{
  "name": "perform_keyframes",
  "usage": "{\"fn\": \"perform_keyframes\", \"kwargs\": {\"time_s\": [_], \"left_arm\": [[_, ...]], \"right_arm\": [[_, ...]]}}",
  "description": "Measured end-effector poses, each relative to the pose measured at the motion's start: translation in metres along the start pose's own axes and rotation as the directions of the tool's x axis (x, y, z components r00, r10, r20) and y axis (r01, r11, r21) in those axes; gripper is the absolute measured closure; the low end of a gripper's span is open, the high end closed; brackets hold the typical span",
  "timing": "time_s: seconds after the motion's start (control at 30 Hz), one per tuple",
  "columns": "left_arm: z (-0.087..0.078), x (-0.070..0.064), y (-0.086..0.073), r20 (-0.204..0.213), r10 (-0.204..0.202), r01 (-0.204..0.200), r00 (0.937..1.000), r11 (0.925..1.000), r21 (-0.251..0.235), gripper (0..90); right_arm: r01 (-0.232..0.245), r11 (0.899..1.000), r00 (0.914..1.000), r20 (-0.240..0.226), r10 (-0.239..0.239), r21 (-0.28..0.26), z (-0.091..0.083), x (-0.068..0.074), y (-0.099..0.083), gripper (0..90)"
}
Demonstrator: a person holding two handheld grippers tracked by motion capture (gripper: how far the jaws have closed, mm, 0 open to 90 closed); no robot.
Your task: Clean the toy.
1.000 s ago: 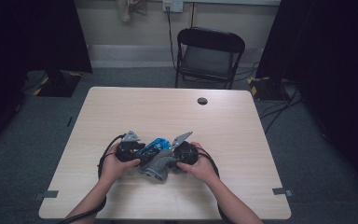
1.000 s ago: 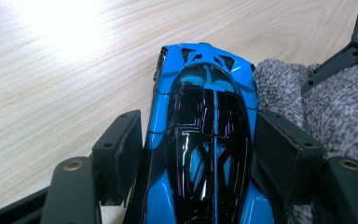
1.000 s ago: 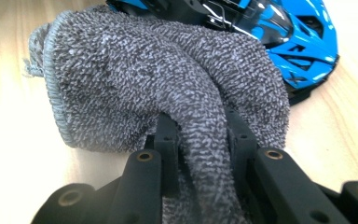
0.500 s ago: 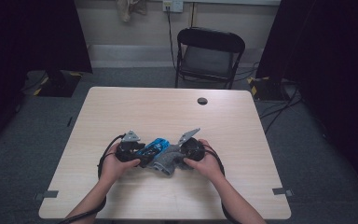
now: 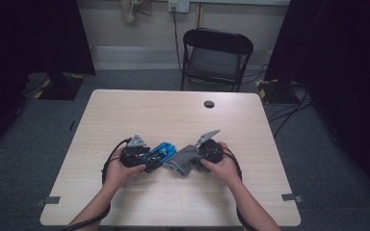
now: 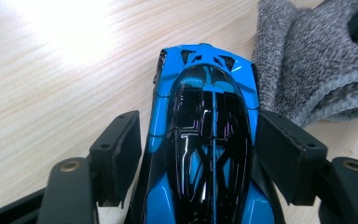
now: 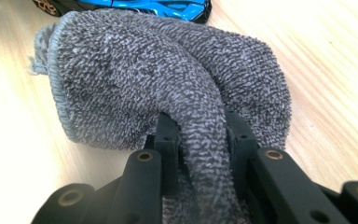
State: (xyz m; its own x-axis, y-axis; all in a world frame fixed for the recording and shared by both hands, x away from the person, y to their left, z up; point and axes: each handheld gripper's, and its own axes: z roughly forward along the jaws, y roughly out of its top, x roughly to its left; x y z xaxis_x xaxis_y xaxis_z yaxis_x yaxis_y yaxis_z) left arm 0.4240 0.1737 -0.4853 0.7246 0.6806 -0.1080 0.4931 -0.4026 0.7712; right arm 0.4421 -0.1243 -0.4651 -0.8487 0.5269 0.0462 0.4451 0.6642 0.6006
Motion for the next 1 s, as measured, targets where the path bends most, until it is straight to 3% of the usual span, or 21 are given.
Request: {"fn": "perform_keyframes", "kwargs": {"time_s": [0.3, 0.47, 0.67, 0.8, 1.0], "left_arm": [[-0.008, -0.005, 0.008, 0.012, 0.01, -0.009, 0.9999, 0.9997, -0.023, 28.8], [-0.015, -0.019, 0.02, 0.063, 0.024, -0.021, 0.9977, 0.9984, -0.053, 26.6], [-0.012, -0.046, 0.03, 0.134, 0.095, -0.089, 0.9864, 0.9948, -0.049, 24.9], [-0.007, -0.061, 0.036, 0.18, 0.12, -0.113, 0.9762, 0.9923, -0.051, 24.2], [-0.004, -0.065, 0.037, 0.191, 0.124, -0.116, 0.9739, 0.992, -0.049, 23.5]], "right_arm": [[-0.025, 1.0, 0.9995, -0.019, 0.025, -0.002, -0.007, -0.001, -0.011, 70.3], [-0.012, 1.0, 0.9997, -0.021, 0.012, -0.002, -0.008, 0.001, -0.013, 65.3], [0.005, 1.0, 0.9997, -0.024, -0.005, 0.006, -0.008, 0.005, -0.012, 66.3], [0.011, 1.0, 0.9994, -0.033, -0.011, 0.008, -0.009, 0.005, -0.012, 68.4], [0.022, 1.0, 0.9985, -0.049, -0.023, -0.011, -0.018, 0.002, -0.012, 69.7]]}}
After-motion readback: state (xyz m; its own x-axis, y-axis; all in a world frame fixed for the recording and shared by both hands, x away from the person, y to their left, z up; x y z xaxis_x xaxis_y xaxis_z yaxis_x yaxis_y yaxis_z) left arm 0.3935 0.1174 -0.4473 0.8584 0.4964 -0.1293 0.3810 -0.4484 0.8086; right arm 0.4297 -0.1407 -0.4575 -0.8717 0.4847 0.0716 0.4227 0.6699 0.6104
